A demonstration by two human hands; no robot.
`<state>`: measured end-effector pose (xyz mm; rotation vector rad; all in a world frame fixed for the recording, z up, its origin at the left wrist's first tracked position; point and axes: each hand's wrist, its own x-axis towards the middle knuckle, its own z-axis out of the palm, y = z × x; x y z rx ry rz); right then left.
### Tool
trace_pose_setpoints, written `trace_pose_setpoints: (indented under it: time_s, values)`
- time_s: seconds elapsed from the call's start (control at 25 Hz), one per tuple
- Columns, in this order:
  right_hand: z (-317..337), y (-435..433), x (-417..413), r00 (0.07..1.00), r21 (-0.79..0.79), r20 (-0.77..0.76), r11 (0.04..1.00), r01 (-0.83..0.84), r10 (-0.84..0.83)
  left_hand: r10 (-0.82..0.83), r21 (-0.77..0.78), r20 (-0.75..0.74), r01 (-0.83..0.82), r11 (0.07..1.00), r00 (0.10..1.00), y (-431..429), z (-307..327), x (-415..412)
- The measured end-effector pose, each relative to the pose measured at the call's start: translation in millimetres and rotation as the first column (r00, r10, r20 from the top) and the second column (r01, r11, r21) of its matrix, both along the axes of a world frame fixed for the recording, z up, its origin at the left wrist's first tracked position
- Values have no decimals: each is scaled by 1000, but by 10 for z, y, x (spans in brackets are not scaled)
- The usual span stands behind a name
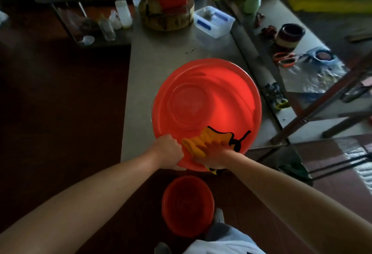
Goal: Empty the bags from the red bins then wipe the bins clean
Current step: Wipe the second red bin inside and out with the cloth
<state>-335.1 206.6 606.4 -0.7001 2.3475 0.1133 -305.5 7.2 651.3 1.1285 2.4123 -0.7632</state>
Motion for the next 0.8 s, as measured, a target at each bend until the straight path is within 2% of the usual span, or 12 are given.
trace_pose_setpoints:
  time_s: [0.16, 0.36, 0.48, 0.6, 0.68, 0.8]
  values:
    - [36, 218, 288, 1000, 41, -7, 999, 7, -7, -23, -11, -41, 23, 1000, 999, -54, 48, 31]
    - [98, 456, 353, 941, 144, -290, 980, -138, 175, -45, -72, -107, 37, 997, 993, -315, 233, -13]
    - [141, 412, 308, 889, 176, -364, 957, -229, 279, 36, -125, -136, -53, 991, 990, -530, 290, -81]
    - [117, 273, 305, 878, 189, -375, 952, -241, 297, 179, -174, -144, -203, 963, 973, -577, 149, 19]
    - [103, 225, 307, 883, 160, -378, 959, -235, 280, 255, -52, -120, -263, 963, 959, -442, -45, 182]
    - [71, 182, 334, 905, 103, -372, 978, -180, 206, 337, 228, -75, -313, 922, 938, -129, -290, 362]
